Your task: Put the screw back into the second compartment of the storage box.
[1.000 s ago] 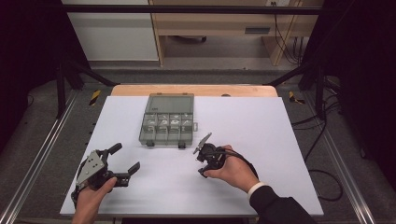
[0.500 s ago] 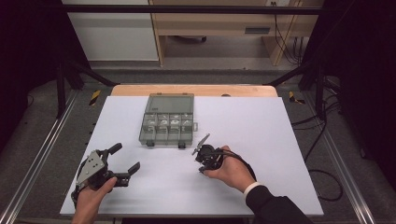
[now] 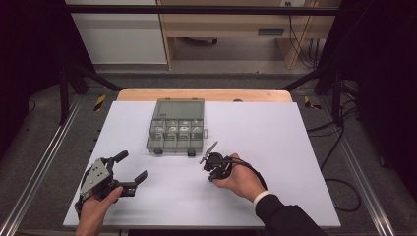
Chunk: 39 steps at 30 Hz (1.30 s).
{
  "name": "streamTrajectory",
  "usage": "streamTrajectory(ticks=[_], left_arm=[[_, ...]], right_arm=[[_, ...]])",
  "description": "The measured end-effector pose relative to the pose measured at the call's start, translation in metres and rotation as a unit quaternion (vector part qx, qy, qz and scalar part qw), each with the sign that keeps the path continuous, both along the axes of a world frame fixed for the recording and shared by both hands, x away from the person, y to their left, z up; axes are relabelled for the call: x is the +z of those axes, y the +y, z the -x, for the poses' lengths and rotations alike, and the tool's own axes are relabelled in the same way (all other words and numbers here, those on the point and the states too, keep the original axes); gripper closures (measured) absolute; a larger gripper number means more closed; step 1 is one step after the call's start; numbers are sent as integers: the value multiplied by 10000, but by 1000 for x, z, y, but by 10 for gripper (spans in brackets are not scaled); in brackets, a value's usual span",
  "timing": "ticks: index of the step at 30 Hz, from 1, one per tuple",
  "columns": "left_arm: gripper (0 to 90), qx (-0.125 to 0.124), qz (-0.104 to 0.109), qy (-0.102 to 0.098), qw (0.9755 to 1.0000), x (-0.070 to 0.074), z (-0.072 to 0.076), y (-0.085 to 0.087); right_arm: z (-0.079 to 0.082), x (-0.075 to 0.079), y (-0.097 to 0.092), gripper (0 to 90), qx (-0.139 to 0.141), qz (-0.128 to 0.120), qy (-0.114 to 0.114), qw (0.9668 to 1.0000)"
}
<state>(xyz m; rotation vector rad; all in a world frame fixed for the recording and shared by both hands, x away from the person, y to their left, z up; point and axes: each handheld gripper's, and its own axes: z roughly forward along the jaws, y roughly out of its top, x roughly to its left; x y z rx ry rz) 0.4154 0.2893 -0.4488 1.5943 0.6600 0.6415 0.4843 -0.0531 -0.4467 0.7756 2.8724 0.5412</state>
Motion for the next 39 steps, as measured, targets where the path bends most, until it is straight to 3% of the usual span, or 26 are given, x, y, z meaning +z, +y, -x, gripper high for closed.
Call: streamTrajectory(ticks=[3, 27, 33, 39], left_arm=[[22, 3, -16, -3, 10000, 0, 0, 0], [22, -13, -46, -1, 10000, 0, 0, -1], [22, -8, -45, -7, 10000, 0, 0, -1], [22, -13, -25, -3, 10000, 0, 0, -1]], right_arm=[[-2, -1, -1, 790, 72, -22, -49, 10000], [-6, -6, -14, 877, -305, -320, 137, 9989], [-7, -4, -16, 877, -316, -397, 54, 9987], [-8, 11, -16, 878, -392, -680, -112, 9969]])
